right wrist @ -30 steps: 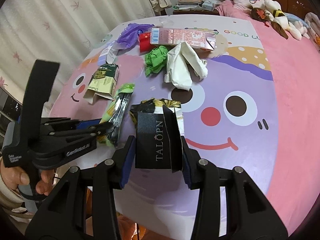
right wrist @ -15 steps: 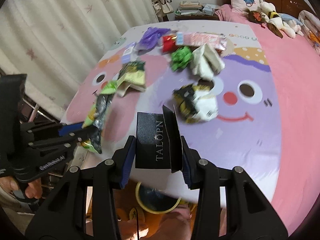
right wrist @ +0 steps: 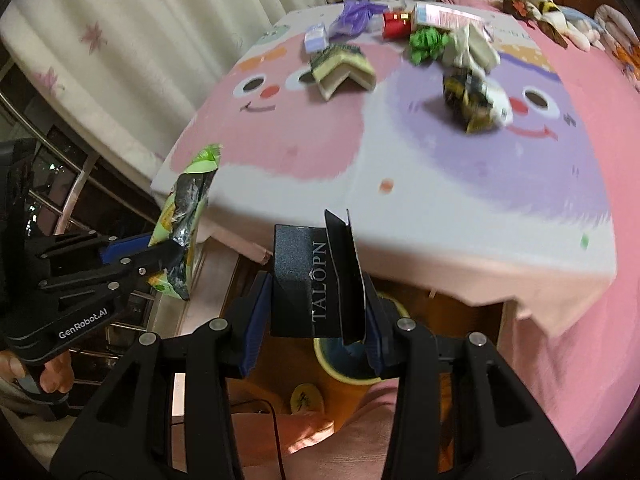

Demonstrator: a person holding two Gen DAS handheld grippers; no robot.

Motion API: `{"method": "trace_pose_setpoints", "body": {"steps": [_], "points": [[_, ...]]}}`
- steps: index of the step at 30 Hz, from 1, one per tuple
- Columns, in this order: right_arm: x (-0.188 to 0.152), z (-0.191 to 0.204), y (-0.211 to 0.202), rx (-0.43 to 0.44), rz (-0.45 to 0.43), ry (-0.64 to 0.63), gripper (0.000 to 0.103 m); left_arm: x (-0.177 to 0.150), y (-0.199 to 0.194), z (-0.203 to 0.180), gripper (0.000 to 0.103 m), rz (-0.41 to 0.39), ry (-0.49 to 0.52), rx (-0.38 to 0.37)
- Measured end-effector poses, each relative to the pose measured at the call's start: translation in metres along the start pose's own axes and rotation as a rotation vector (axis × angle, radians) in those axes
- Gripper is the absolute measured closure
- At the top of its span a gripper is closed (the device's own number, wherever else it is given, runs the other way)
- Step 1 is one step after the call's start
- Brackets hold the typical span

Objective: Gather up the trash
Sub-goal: 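Carry both items over the blue bin and open both tools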

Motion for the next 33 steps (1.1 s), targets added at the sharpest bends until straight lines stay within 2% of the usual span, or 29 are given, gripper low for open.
{"method": "trace_pose_setpoints", "body": {"steps": [7, 12, 18, 23, 28, 31, 33], "points": [[-0.066, 0.027, 0.035, 0.004, 0.082, 0.085, 0.065, -0.057, 0.032, 0.021, 0.088, 0.09, 0.015, -0.006], [-0.106, 0.024, 0.071, 0.004, 0.139, 0.147, 0.065, -0.095, 0.071, 0.026, 0.088, 0.167, 0.014, -0.018], [-0.159, -0.002, 0.139, 0.001, 0.192, 0.243, 0.065, -0.135, 0.152, 0.023, 0.088, 0.24, 0.018, -0.013], [-0.201, -0.033, 0.206, -0.002, 0.217, 0.316, 0.064, -0.159, 0.235, 0.018, 0.088, 0.294, 0.017, -0.006], [-0.233, -0.065, 0.262, 0.002, 0.235, 0.359, 0.063, -0.175, 0.299, 0.006, 0.088, 0.315, 0.04, -0.007], [-0.247, -0.08, 0.289, 0.005, 0.233, 0.381, 0.062, -0.178, 0.329, 0.0, 0.084, 0.318, 0.06, -0.001], [-0.254, -0.089, 0.306, 0.009, 0.23, 0.398, 0.062, -0.178, 0.349, -0.005, 0.078, 0.319, 0.068, 0.01]]}}
Point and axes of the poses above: each gripper's, at about its wrist camera, not at the fingertips, and y roughly the way its jaws point, z to its left, x to its top, the point moved 6 cm from there along y, roughly the way its jaws point, and after that the axes turned 14 degrees about -y, right-handed, at the moved point
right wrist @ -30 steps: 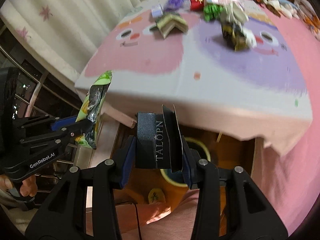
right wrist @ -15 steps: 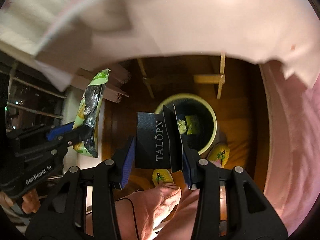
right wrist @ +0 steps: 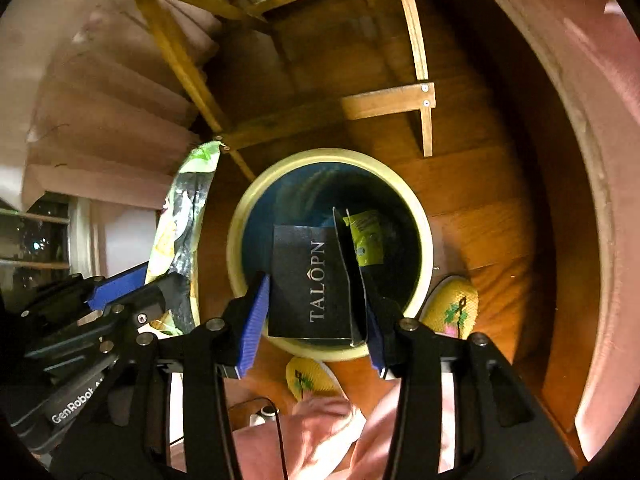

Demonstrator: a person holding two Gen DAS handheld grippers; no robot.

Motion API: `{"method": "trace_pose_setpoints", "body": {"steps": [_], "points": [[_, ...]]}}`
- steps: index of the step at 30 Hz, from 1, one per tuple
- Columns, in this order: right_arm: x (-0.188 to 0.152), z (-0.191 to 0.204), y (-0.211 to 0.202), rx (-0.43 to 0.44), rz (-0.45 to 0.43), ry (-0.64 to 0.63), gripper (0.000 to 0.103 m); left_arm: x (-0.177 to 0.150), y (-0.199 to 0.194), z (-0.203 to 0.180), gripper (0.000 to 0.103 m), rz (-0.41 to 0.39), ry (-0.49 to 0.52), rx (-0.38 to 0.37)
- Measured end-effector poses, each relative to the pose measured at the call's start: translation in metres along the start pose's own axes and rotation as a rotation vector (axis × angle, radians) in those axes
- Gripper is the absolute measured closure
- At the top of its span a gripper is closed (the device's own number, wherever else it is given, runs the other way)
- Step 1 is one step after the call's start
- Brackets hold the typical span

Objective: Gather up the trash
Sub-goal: 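Carry both items over the blue bin and open both tools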

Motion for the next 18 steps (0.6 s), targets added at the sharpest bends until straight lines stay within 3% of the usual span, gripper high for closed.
{"method": "trace_pose_setpoints", "body": {"steps": [2, 4, 8, 10, 18], "points": [[-0.001, -0.006, 0.011, 0.016, 0.003, 0.015, 0.06, 0.005, 0.012, -0.001, 0.064, -0.004, 0.001, 0.01], [-0.002, -0.011, 0.02, 0.01, 0.009, 0.027, 0.051, 0.011, 0.023, -0.003, 0.058, -0.004, 0.003, 0.024], [-0.003, -0.021, 0.032, 0.004, 0.015, 0.05, 0.046, 0.018, 0.035, 0.001, 0.036, 0.008, -0.012, 0.029], [-0.003, -0.022, 0.032, 0.006, 0.006, 0.051, 0.043, 0.02, 0.035, 0.005, 0.03, 0.004, -0.021, 0.024], [0.001, -0.012, 0.014, -0.015, -0.018, 0.028, 0.041, 0.014, 0.015, 0.015, 0.027, -0.024, -0.027, 0.046]]}}
Point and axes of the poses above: each gripper's, at about its wrist camera, not at the fingertips, and y roughly the way its jaws point, z to its left, x to its top, the point moved 6 cm from there along y, roughly the way its jaws point, and after that the axes turned 14 degrees about -y, right-handed, at the moved point
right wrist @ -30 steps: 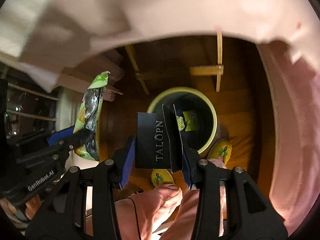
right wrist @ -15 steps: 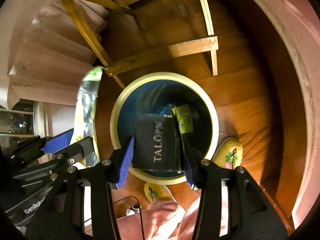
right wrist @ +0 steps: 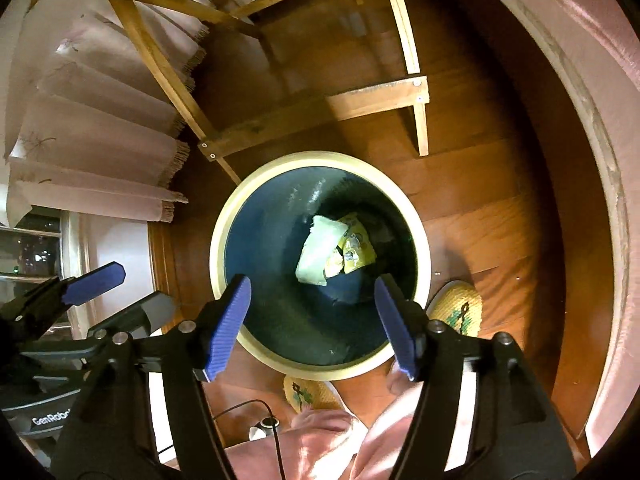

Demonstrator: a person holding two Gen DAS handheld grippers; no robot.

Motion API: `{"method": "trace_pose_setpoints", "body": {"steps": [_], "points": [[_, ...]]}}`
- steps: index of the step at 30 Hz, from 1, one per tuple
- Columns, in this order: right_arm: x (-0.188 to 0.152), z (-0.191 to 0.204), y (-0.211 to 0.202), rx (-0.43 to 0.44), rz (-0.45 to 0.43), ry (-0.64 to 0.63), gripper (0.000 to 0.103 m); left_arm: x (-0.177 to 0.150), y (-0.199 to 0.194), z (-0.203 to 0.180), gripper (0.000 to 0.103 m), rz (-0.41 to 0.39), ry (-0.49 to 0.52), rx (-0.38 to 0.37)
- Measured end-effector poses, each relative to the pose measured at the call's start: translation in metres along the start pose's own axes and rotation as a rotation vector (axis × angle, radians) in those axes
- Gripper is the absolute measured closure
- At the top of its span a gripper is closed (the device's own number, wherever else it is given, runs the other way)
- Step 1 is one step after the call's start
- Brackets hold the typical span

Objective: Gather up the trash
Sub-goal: 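Raise both tools back toward the table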

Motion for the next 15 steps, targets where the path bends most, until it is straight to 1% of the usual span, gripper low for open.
{"method": "trace_pose_setpoints", "body": {"steps": [3, 8, 11, 15], "points": [[0.003, 0.007, -0.015, -0.004, -0.008, -0.002, 0.041, -0.001, -0.022, -0.002, 0.027, -0.03, -0.004, 0.001], [0.009, 0.023, -0.06, -0.02, -0.028, -0.012, 0.041, 0.005, -0.08, -0.001, 0.026, -0.084, -0.024, -0.011], [0.014, 0.038, -0.102, -0.013, -0.049, -0.033, 0.04, 0.009, -0.127, 0.0, 0.026, -0.122, -0.027, -0.027], [0.021, 0.062, -0.165, -0.019, -0.084, -0.058, 0.04, 0.01, -0.203, 0.0, 0.026, -0.173, -0.015, -0.05]]}}
Point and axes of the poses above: each gripper's, at about its wrist camera, not at the fingertips, and y roughly the way its jaws point, z to its left, x to its top, the point moved 6 cm from there along y, roughly the way its jaws point, and after that the axes turned 14 degrees about -y, right-handed, at the moved point
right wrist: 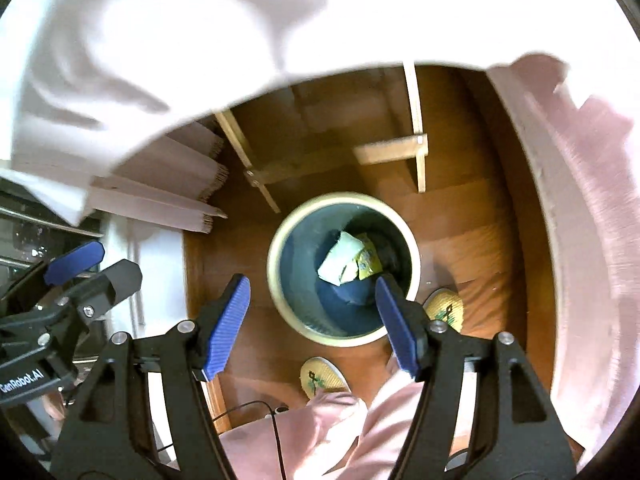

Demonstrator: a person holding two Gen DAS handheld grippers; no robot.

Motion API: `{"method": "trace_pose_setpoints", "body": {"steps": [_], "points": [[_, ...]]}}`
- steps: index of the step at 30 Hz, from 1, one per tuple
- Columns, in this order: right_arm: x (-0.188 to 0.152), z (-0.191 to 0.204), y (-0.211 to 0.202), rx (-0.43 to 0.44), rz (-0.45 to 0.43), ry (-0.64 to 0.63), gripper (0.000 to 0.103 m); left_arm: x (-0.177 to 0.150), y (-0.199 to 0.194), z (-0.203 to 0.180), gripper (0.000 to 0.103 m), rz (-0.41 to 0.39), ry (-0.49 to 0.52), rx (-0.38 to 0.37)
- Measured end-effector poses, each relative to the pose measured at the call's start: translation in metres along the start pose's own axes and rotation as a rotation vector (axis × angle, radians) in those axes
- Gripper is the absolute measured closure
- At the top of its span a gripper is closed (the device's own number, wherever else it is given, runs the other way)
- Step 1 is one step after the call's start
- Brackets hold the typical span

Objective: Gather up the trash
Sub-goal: 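Raise both tools back toward the table, then grasp the black-gold wrapper with the right tool while left grasps white tissue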

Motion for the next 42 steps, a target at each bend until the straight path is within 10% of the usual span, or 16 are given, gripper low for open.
{"method": "trace_pose_setpoints", "body": {"steps": [9, 20, 42], "points": [[0.041, 0.055, -0.135, -0.009, -0.11, -0.066, 0.04, 0.034, -0.153, 0.001, 0.026, -0.136, 0.007, -0.044], [0.089, 0.093, -0.237, -0.071, -0.264, -0.159, 0.04, 0.076, -0.253, 0.019, 0.026, -0.266, -0.028, -0.049], [0.269, -0.007, -0.235, -0.199, -0.326, -0.266, 0.031, 0.188, -0.213, -0.054, 0.026, -0.277, -0.029, -0.032]]}}
Point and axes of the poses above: each gripper's, at about its wrist camera, not at the fingertips, and y roughly the way its jaws point, z to its left, x to its top, the point moved 6 cm from there along y, roughly the way its jaws point, and after that the axes turned 14 degrees about -y, right-handed, at the moved point
